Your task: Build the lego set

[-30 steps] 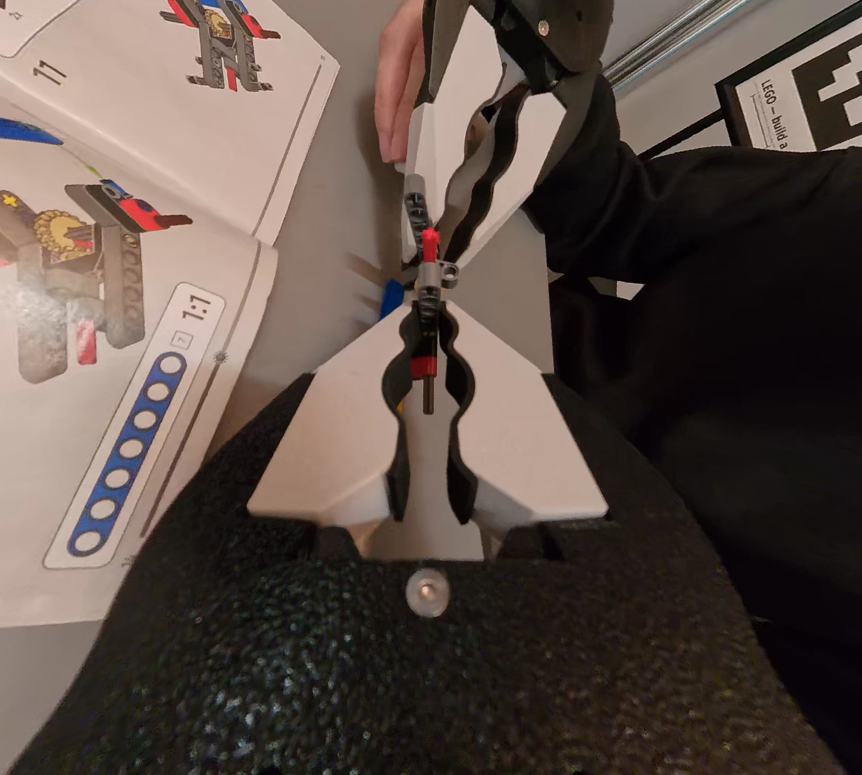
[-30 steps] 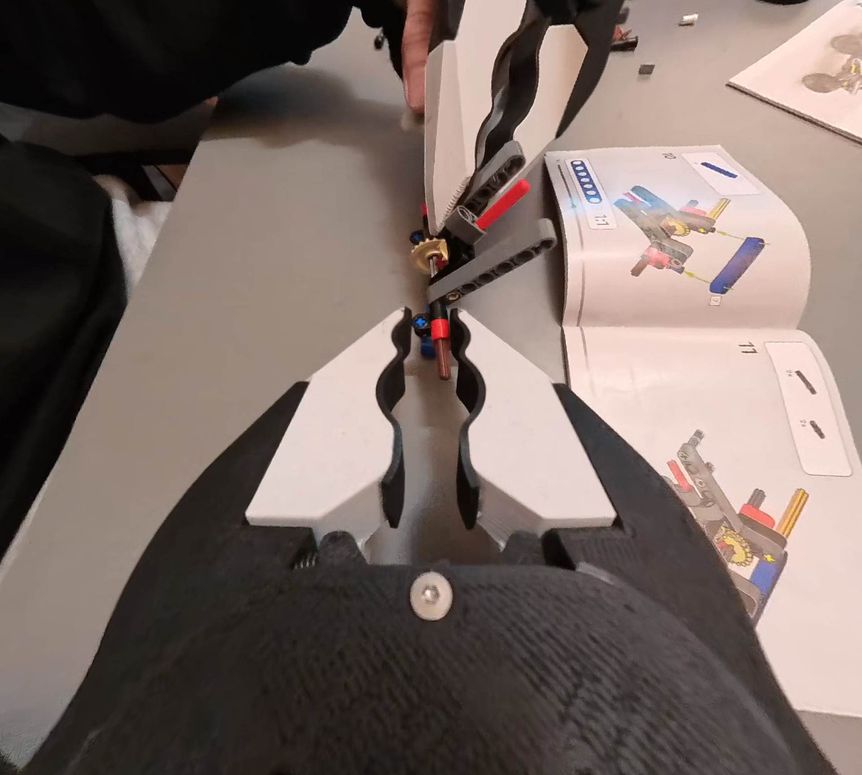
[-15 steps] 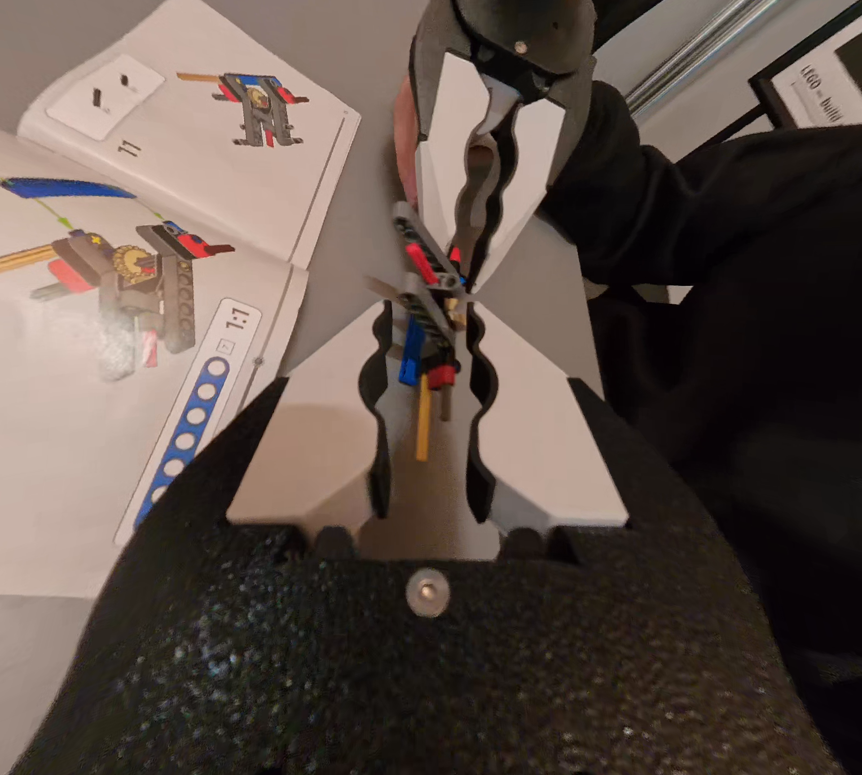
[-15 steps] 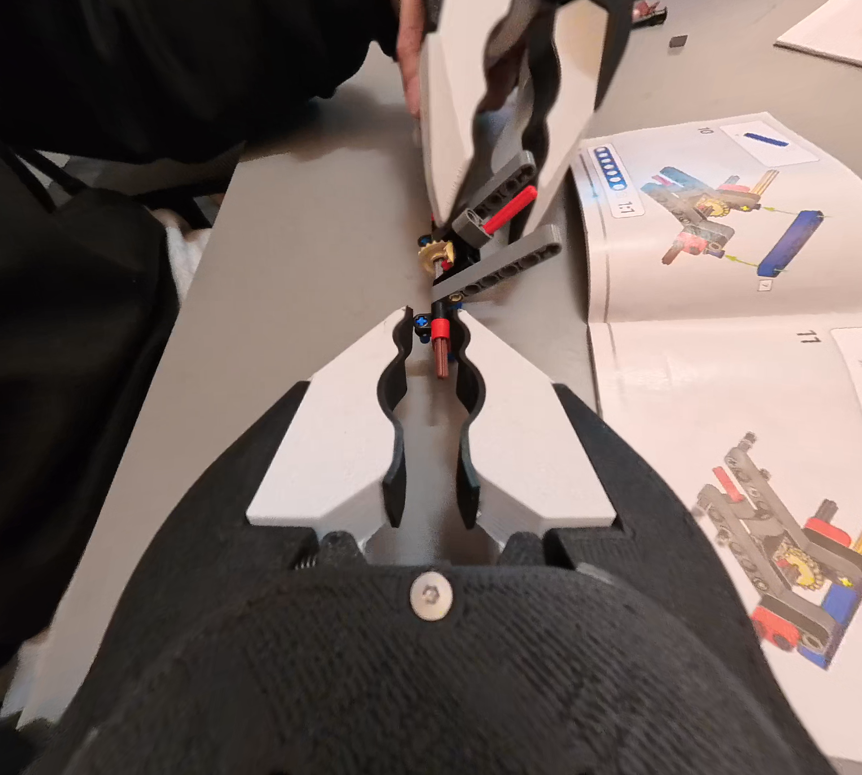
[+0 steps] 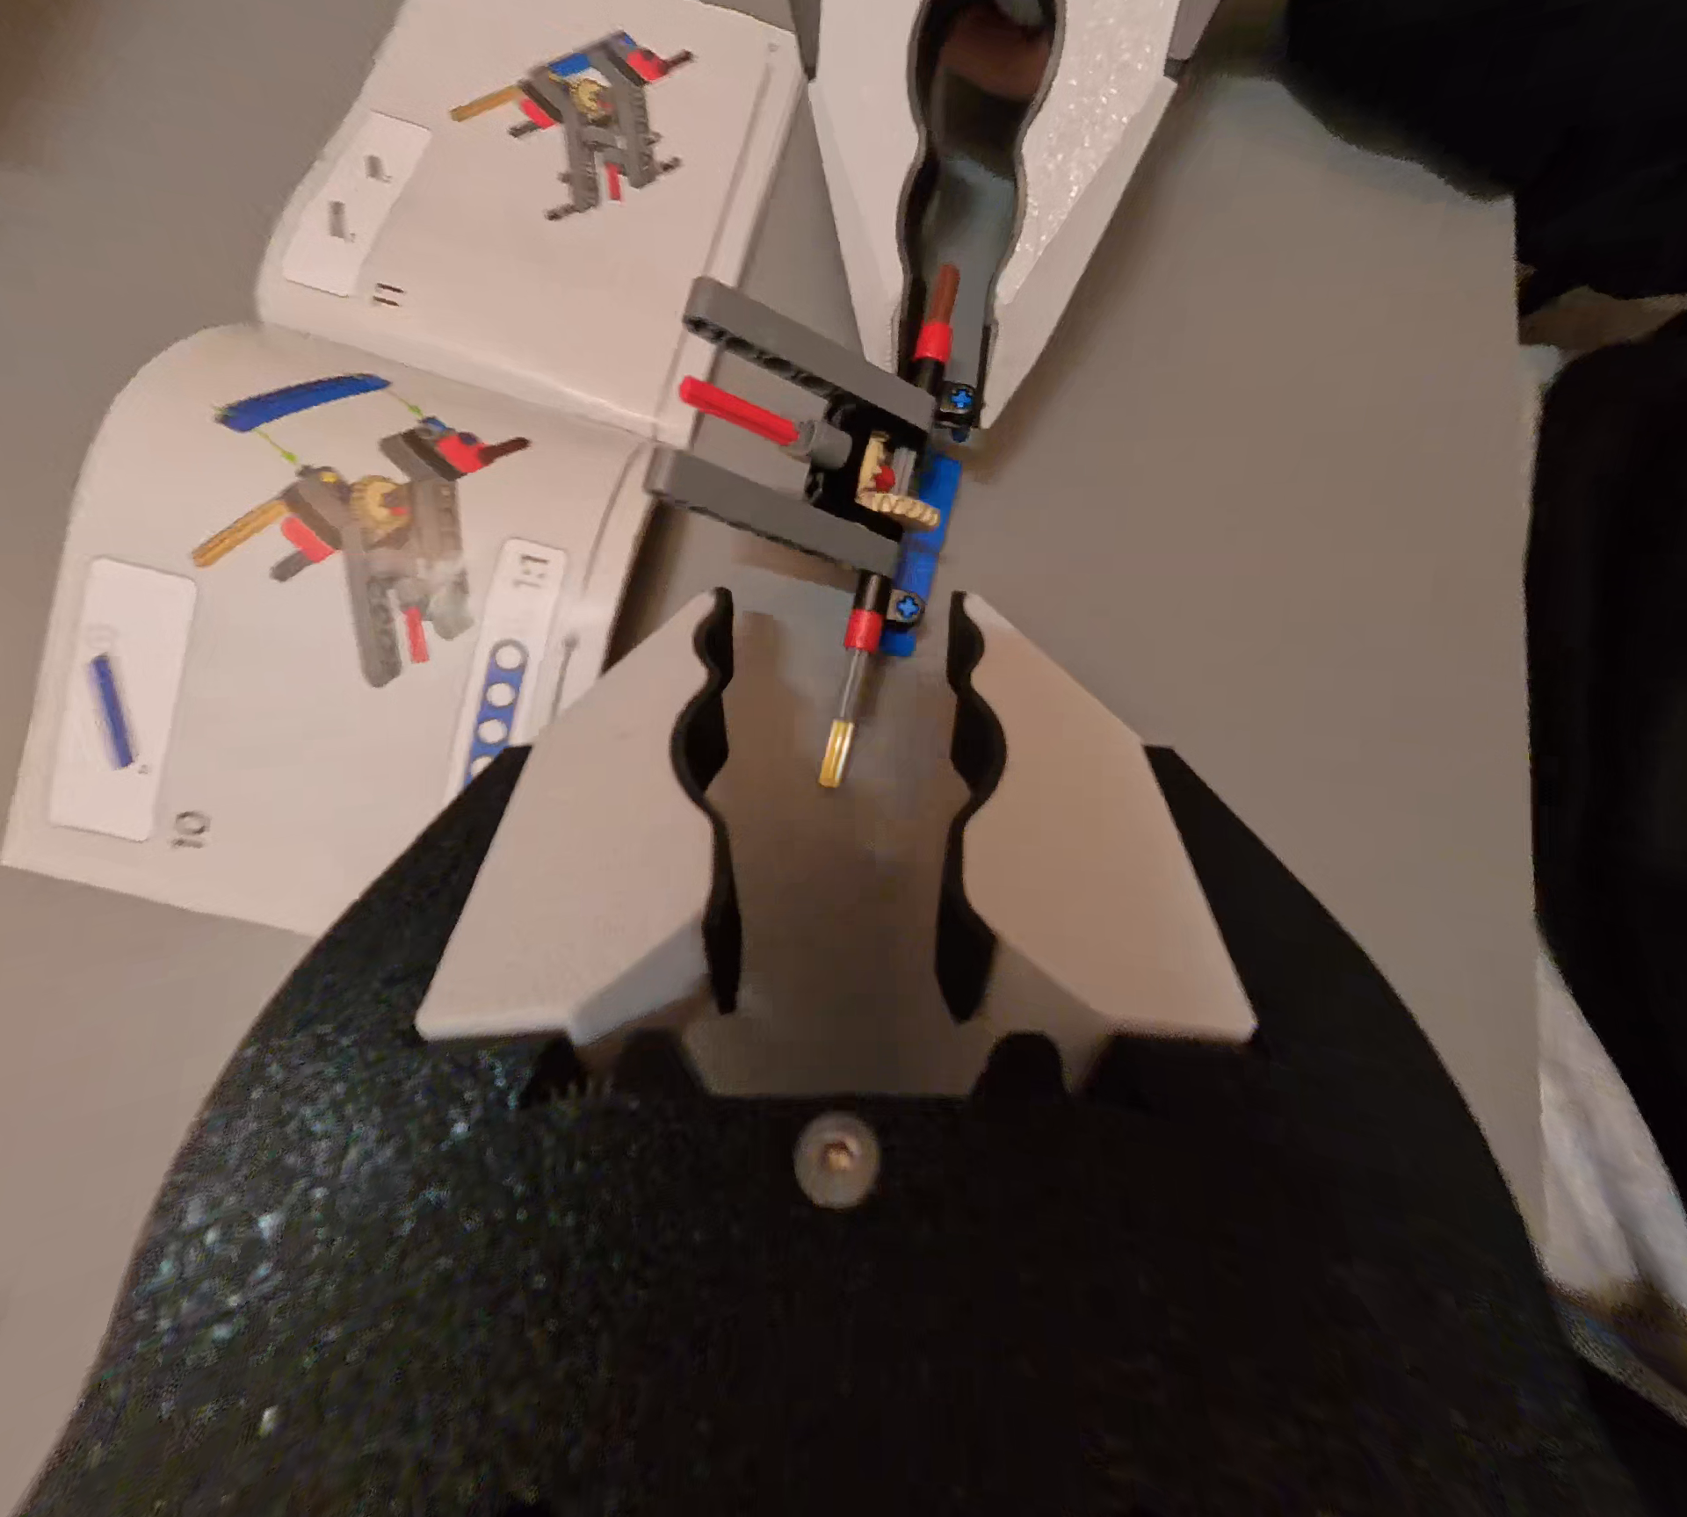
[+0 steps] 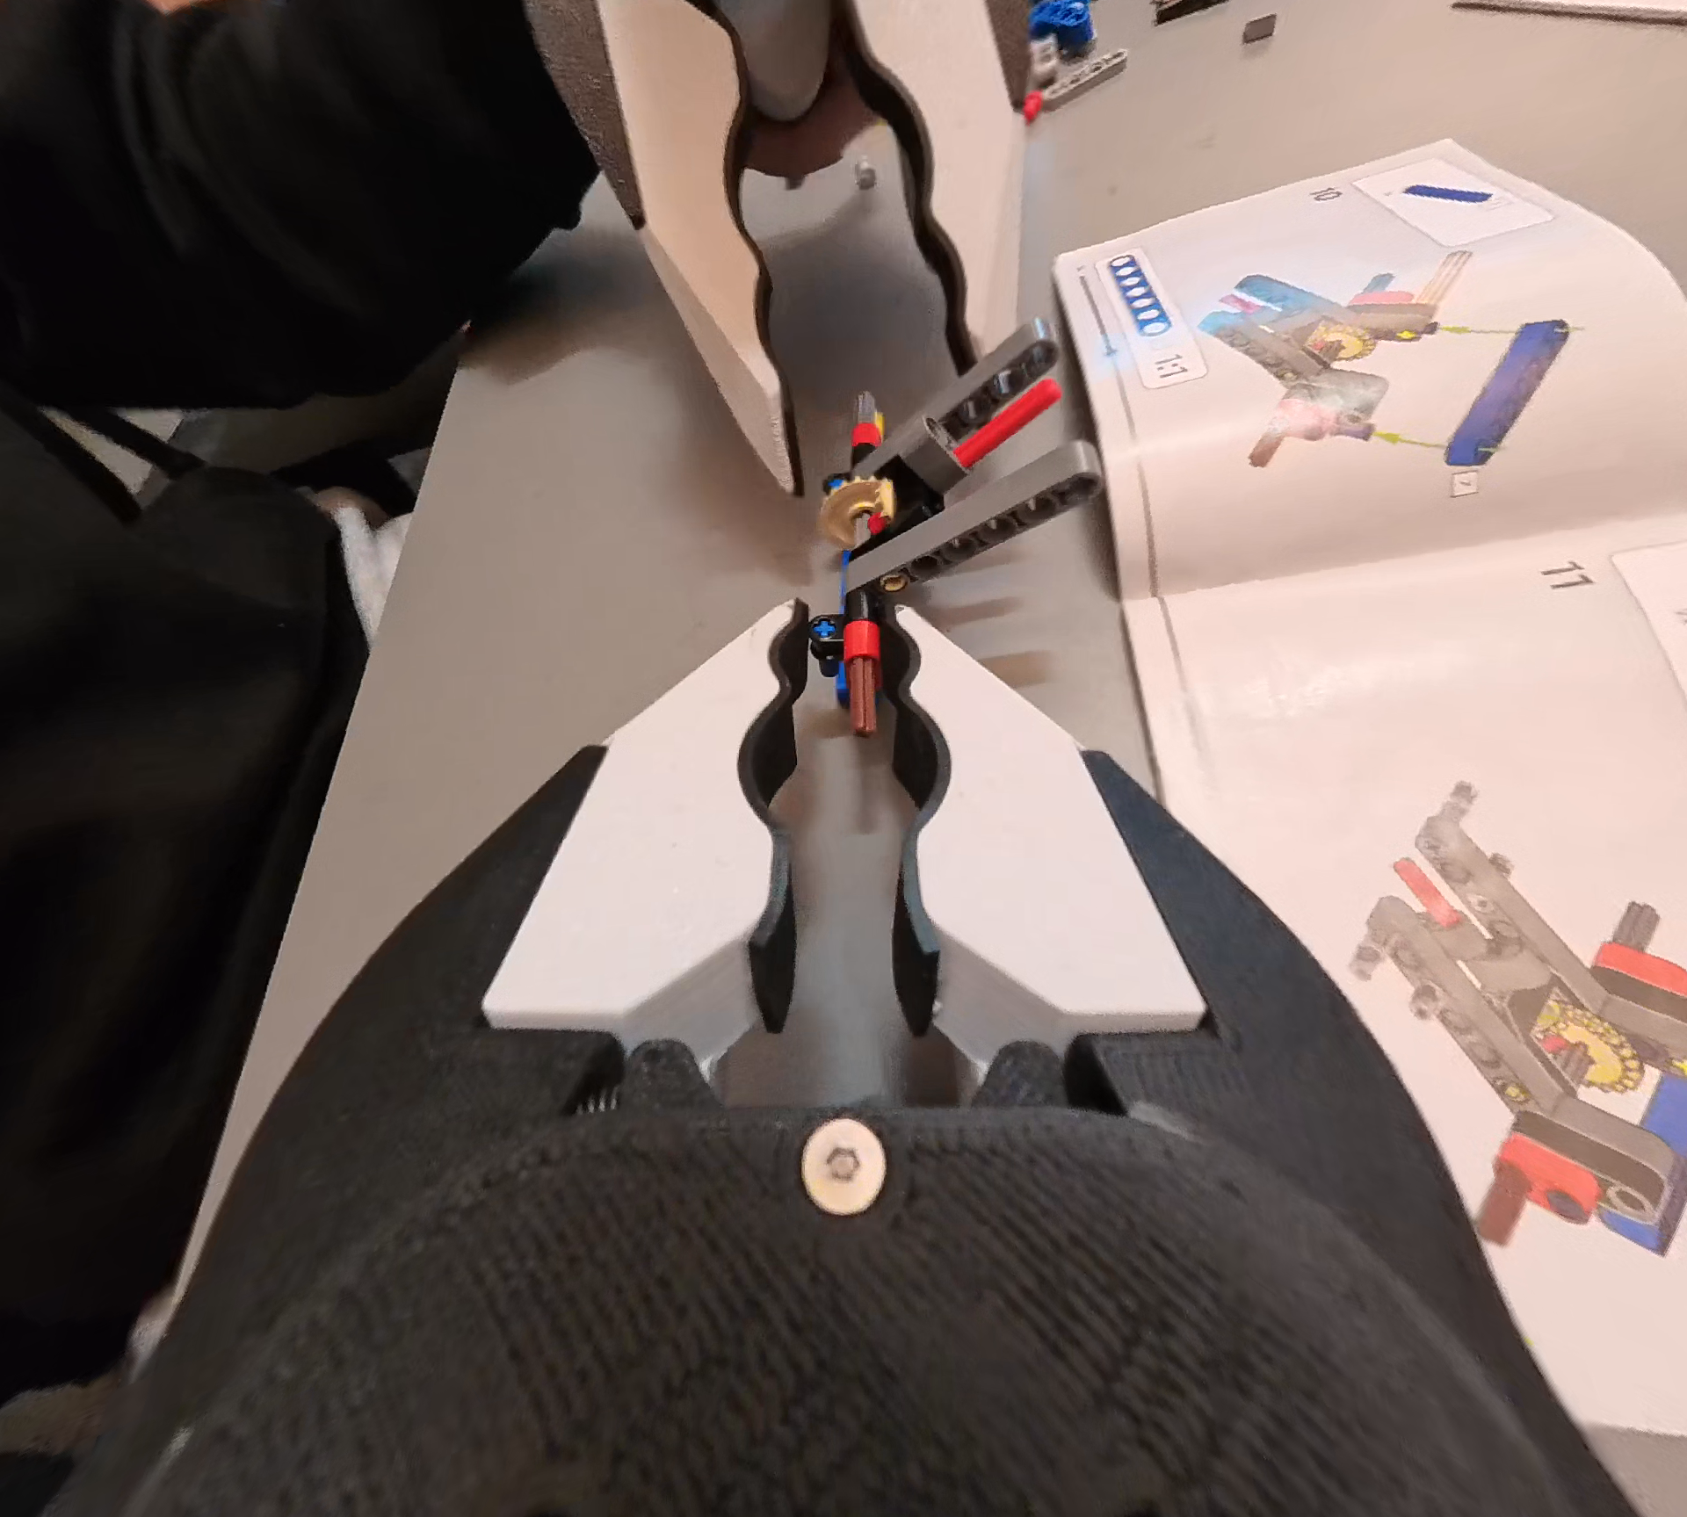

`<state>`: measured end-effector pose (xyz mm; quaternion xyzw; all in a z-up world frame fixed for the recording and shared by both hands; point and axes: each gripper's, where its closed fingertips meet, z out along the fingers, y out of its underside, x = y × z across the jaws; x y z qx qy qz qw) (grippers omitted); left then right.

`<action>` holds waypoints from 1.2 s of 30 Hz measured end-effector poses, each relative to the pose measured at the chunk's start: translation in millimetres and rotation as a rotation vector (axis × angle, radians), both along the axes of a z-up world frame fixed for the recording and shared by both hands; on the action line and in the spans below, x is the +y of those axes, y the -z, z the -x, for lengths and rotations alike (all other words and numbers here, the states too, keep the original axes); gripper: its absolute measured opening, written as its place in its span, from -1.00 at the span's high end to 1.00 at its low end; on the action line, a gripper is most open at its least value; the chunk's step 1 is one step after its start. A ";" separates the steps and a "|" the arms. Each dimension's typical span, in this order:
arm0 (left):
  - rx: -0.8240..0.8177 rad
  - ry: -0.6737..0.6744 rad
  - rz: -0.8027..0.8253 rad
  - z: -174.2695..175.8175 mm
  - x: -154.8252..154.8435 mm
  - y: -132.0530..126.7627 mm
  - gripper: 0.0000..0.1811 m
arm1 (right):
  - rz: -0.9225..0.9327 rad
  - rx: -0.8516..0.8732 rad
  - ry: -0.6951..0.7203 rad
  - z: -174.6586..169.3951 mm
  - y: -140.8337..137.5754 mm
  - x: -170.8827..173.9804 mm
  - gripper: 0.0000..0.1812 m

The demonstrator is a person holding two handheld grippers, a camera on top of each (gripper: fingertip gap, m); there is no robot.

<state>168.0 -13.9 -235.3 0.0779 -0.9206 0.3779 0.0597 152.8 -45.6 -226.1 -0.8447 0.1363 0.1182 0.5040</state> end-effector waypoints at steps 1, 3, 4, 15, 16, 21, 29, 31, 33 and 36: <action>-0.033 -0.024 0.006 -4.0 1.2 -4.4 0.53 | -0.007 0.005 0.023 -3.3 -0.9 -1.2 0.85; -0.152 -0.062 0.040 -7.6 5.5 -17.3 0.54 | -0.034 0.022 0.053 -8.3 -4.6 -3.5 0.85; -0.230 -0.078 0.048 -6.5 8.8 -23.0 0.55 | -0.049 0.027 0.073 -11.5 -6.6 -4.7 0.85; -0.263 -0.044 -0.021 17.1 -3.1 18.6 0.76 | -0.089 0.021 0.125 -19.6 -12.9 -8.4 0.85; -0.259 -0.036 -0.019 16.0 -4.5 20.8 0.81 | -0.091 0.017 0.120 -18.7 -13.4 -8.4 0.85; -0.429 0.058 -0.064 19.2 -5.5 20.0 0.93 | -0.099 0.013 0.119 -18.4 -14.7 -8.7 0.85; -1.185 0.391 -0.341 29.8 -1.6 16.6 0.93 | -0.071 -0.006 0.101 -15.2 -11.0 -6.6 0.85; -1.217 0.403 -0.348 33.5 -2.2 15.3 0.87 | -0.062 -0.011 0.099 -14.7 -9.7 -6.1 0.85; -1.220 0.397 -0.341 36.3 -1.4 11.9 0.77 | -0.062 -0.014 0.095 -13.9 -9.8 -5.8 0.85; -1.114 0.370 -0.307 42.2 2.8 9.5 0.70 | -0.066 -0.013 0.097 -14.1 -10.4 -5.7 0.86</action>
